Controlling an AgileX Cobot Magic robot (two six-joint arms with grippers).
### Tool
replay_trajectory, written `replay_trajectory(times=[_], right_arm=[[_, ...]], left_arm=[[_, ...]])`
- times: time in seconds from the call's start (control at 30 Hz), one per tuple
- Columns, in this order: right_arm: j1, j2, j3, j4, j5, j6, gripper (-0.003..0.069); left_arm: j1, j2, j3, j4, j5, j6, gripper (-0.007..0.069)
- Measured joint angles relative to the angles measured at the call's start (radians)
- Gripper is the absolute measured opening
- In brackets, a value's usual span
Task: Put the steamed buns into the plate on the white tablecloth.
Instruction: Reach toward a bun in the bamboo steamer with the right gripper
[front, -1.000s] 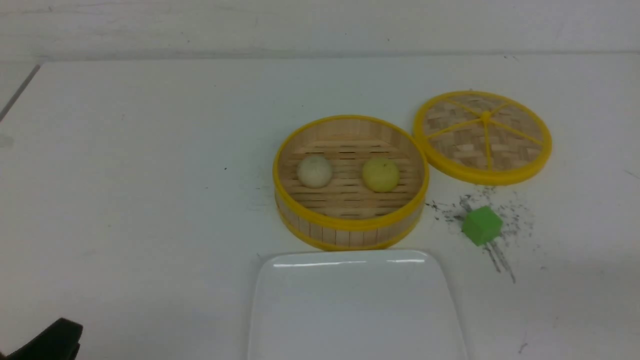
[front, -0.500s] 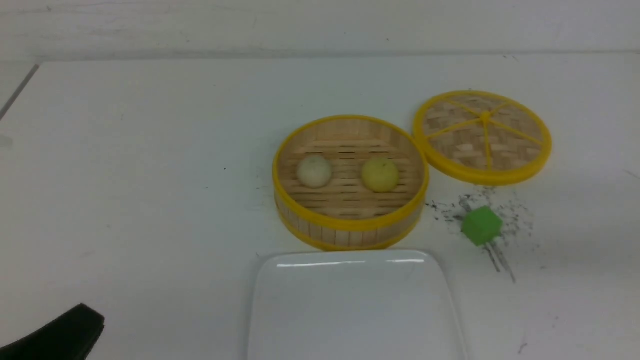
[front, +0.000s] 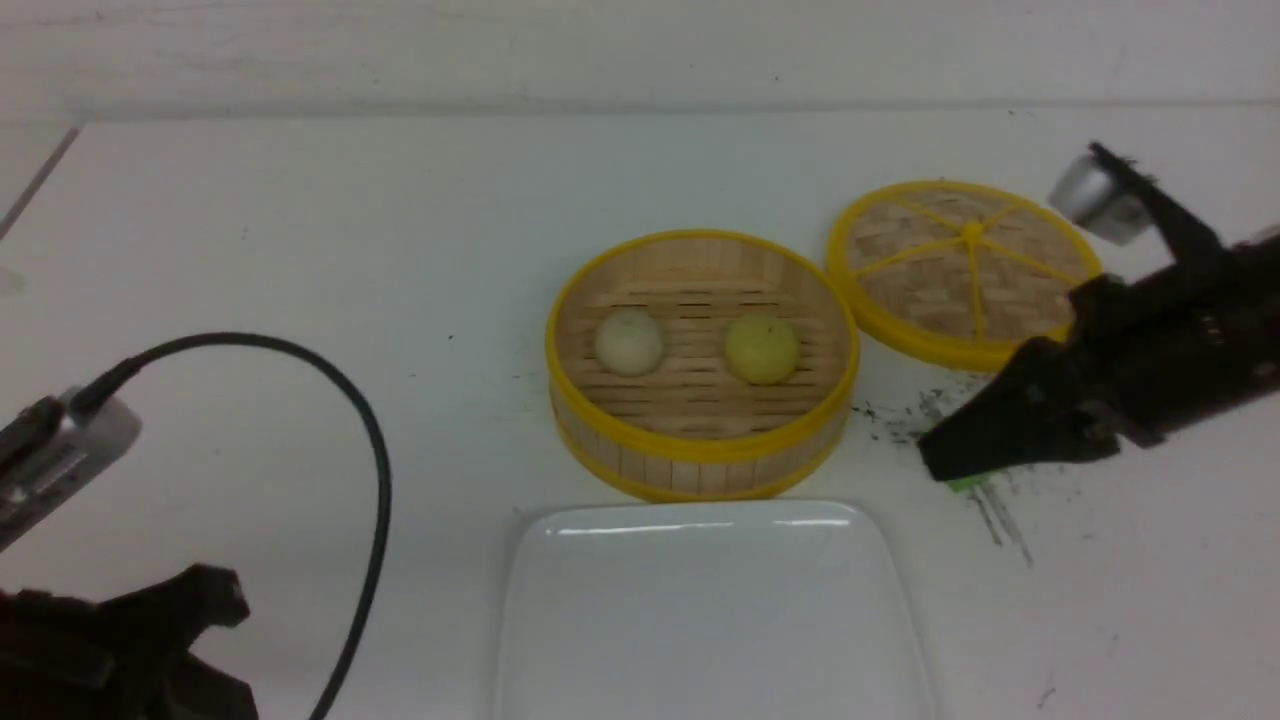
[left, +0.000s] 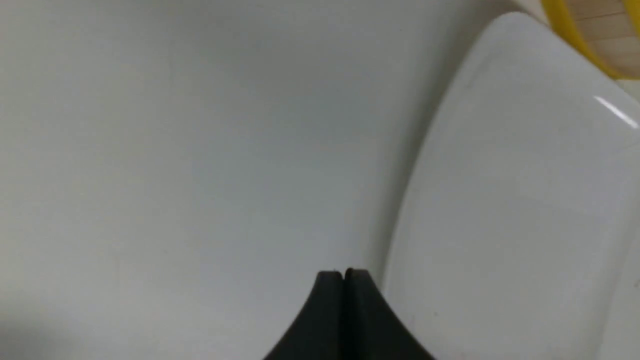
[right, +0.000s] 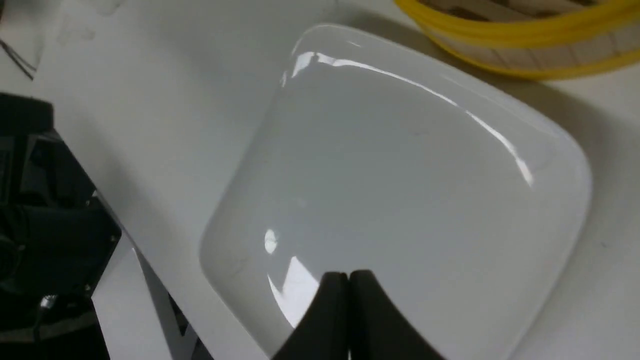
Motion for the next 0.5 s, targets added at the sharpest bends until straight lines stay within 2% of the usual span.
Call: replay_trajectory(times=[0.1,0.27,0.33,0.37,0.47,0.5], right_arm=[[0.088,0.093,-0.107,-0.086,-0.054,0.086,0.0020],[0.157,0.228,-0.279,-0.312,-0.146,0.278,0.0057],[0.177,0.301,-0.364,-0.425,-0.169,0.362,0.0101],[0.178,0.307,-0.364,-0.434,-0.170,0.369,0.0106],[0.196,0.416,-0.493,-0.543,-0.199,0.451,0.0229],[0.197,0.421,-0.499,-0.546,-0.201,0.454,0.0237]], left_arm=[[0.000,0.094,-0.030,-0.002,0.015,0.007,0.0011],[0.000,0.156,-0.036,-0.002,0.015,0.011,0.0031],[0.000,0.164,-0.037,-0.001,-0.005,0.011,0.0048],[0.000,0.164,-0.037,-0.001,-0.007,0.012,0.0050],[0.000,0.164,-0.038,0.000,-0.036,0.014,0.0090],[0.000,0.164,-0.038,0.000,-0.036,0.014,0.0093]])
